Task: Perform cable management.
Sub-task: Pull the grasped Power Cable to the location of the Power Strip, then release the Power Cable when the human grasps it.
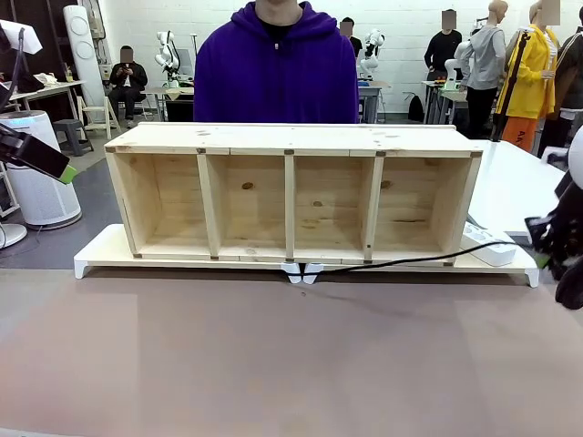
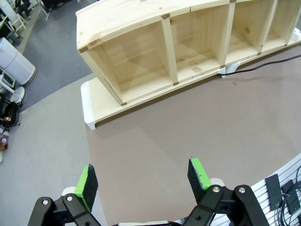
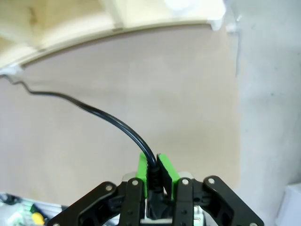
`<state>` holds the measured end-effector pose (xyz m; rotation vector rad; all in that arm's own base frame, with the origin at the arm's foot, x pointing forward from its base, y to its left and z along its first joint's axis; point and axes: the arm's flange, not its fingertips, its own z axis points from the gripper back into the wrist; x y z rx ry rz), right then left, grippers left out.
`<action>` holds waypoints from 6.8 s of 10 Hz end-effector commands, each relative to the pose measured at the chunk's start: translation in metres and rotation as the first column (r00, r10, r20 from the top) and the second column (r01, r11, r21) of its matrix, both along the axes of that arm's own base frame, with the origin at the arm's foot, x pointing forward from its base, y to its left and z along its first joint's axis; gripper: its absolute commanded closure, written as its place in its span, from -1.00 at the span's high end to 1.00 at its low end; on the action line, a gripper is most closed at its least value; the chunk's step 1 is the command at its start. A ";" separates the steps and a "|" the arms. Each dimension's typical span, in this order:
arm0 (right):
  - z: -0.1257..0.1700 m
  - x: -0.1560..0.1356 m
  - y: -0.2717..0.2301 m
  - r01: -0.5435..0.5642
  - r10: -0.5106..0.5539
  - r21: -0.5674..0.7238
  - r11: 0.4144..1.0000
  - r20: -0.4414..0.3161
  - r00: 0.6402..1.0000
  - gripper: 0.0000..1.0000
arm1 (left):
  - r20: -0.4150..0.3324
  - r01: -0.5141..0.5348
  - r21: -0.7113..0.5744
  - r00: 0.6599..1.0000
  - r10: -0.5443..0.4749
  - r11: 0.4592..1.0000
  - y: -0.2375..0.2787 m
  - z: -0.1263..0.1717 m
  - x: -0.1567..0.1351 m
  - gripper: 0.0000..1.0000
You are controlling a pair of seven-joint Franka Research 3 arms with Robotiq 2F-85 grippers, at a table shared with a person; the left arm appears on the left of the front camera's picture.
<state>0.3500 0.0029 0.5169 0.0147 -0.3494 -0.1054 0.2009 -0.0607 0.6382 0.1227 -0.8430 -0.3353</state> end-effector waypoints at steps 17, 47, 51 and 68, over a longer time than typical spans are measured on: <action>0.062 0.204 -0.034 -0.128 0.127 -0.011 0.992 0.174 0.976 -0.70 | 0.013 0.009 0.012 1.000 -0.010 1.000 0.001 0.000 0.002 1.00; 0.054 0.203 -0.037 -0.112 0.113 -0.015 0.994 0.130 0.985 -0.70 | 0.013 0.009 0.012 1.000 -0.010 1.000 0.001 0.000 0.002 1.00; 0.054 0.203 -0.037 -0.112 0.113 -0.015 0.994 0.130 0.985 -0.70 | 0.013 0.009 0.012 1.000 -0.010 1.000 0.001 0.000 0.002 1.00; 0.054 0.203 -0.037 -0.112 0.113 -0.015 0.994 0.130 0.985 -0.70 | 0.013 0.009 0.012 1.000 -0.010 1.000 0.001 0.000 0.002 1.00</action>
